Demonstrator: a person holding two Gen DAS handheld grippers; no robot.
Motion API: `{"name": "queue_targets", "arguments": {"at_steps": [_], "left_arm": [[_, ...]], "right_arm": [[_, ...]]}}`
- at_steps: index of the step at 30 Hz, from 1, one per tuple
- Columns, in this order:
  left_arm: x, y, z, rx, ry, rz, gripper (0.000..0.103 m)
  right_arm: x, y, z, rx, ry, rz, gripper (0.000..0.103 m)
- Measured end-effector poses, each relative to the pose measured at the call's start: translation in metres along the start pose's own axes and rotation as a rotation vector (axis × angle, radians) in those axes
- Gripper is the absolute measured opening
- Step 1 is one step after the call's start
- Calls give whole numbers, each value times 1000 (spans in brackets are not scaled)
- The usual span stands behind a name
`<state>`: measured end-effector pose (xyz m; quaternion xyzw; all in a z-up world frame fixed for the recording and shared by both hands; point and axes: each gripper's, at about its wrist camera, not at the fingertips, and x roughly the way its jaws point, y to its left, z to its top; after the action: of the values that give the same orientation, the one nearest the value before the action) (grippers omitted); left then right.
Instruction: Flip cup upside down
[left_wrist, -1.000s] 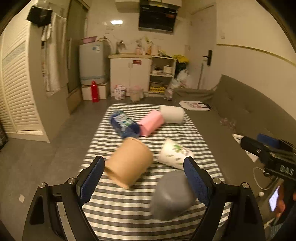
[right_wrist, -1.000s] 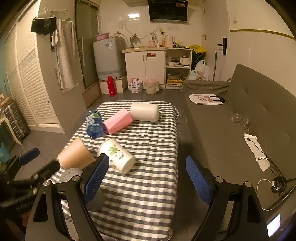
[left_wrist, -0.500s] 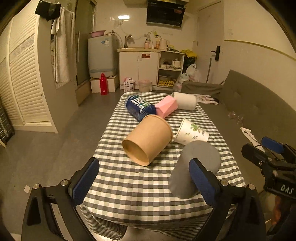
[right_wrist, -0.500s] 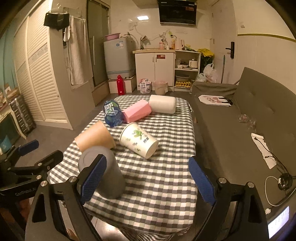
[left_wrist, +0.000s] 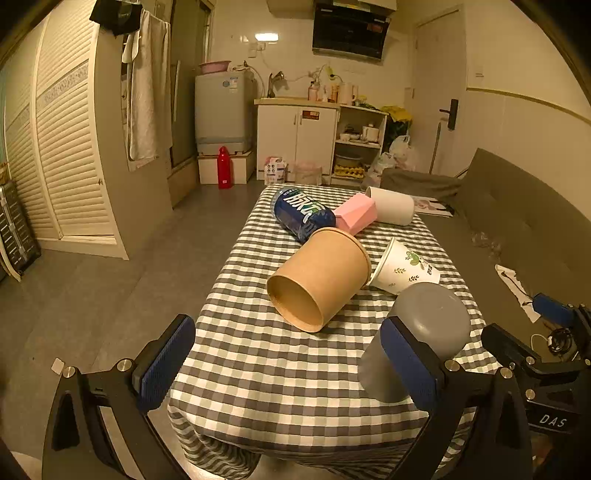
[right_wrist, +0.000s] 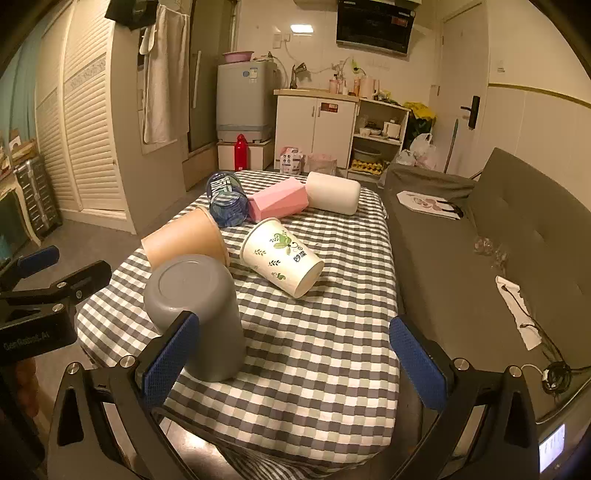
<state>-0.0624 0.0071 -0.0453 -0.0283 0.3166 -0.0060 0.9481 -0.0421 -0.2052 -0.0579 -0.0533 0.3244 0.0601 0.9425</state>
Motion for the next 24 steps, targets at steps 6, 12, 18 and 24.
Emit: {"name": "queue_targets", "arguments": {"at_steps": [6,12,18,24], "left_arm": [[0,2,0,-3,3,1,103],[-2,2,0,5,-4,4,103],[-1,4,0,-12,5,4,103],[-3,5,0,-16,-2,14,103]], "right_arm": [[0,1,2,-1,-3,-2,103],[0,2,2,-6,-6,-6,103],[-2,4,3,-8,-10,-2,103],[-2,5,3,-9,-10,0,103]]}}
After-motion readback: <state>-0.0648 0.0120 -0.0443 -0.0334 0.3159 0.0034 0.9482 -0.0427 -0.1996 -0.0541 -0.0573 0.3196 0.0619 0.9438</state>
